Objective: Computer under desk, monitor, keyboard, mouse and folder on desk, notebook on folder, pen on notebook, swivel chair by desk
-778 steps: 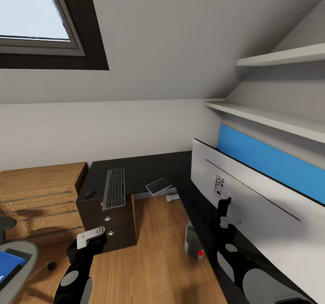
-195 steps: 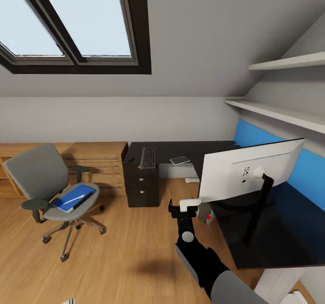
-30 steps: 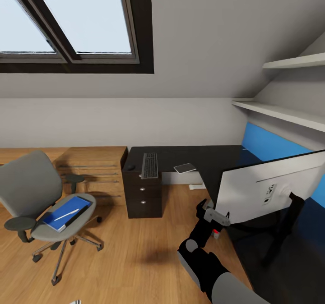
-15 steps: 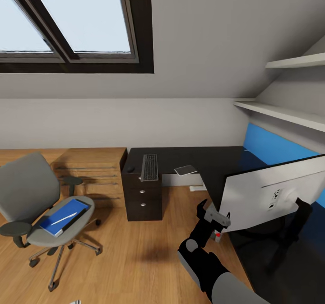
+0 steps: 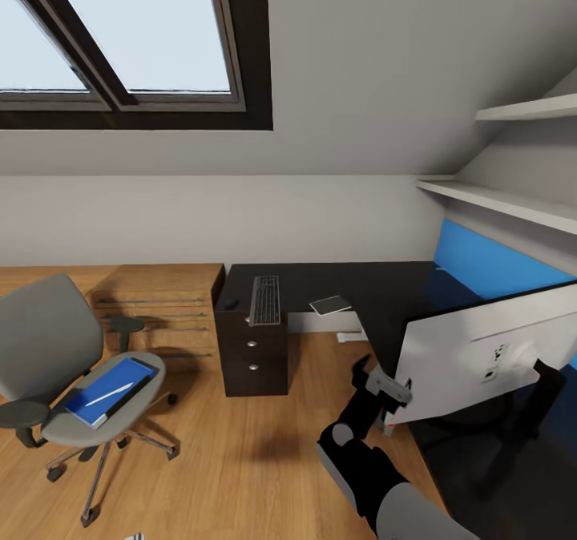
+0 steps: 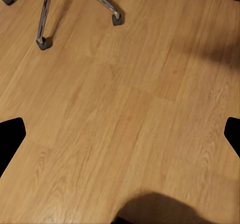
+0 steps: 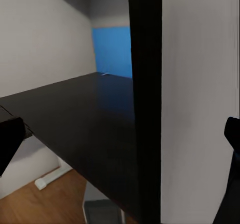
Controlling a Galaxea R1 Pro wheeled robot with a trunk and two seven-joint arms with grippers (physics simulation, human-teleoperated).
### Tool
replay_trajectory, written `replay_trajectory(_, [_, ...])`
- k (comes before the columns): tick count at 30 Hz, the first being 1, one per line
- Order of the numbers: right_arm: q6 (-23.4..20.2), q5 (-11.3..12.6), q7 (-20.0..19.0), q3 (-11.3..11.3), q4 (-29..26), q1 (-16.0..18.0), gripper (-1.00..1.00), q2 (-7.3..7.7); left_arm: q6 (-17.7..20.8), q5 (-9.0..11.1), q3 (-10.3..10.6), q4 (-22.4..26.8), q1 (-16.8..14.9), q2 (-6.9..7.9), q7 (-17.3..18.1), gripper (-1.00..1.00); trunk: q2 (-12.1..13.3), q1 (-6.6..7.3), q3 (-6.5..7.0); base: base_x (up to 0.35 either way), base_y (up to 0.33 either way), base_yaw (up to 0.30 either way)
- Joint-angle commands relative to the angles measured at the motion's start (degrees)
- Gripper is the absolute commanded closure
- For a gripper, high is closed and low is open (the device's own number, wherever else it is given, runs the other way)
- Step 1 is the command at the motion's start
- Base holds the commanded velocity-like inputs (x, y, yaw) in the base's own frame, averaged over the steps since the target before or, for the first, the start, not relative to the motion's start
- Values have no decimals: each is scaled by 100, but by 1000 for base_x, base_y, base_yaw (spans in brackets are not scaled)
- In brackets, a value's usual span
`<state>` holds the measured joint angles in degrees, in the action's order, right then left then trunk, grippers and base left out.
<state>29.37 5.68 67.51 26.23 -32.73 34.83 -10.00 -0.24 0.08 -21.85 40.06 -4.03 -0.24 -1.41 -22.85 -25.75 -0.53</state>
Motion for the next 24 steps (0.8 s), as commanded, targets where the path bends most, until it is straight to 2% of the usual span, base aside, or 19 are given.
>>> replay_trajectory(1, [27,38,17,-8,3,7,-100,0,-3,1,-7,0,-2,-3,-8,-100,-7,-3,-6,19,0,0])
replay_trajectory(6, [-31,38,17,-187,3,13,-100,0,-3,1,-8,-5,-2,-3,-8,-100,-7,-3,-6,8,0,0])
replay_trajectory(11, [-86,38,17,-487,-5,15,-100,0,-3,1,-9,-12,-2,-3,-8,-100,-7,-3,-6,0,0,0])
replay_trajectory(15, [-88,38,22,-555,-6,15,-100,0,-3,1,-11,-12,-2,-3,-8,-100,-7,-3,-6,0,0,0])
replay_trajectory(17, [-89,41,25,-593,-9,15,-100,106,-3,1,-12,-12,-2,-3,-8,-100,-7,-3,-6,0,0,0])
replay_trajectory(24, [-89,46,20,-685,-14,21,-100,225,-3,1,-12,-15,-2,-3,-8,-100,-7,-3,-6,0,0,0])
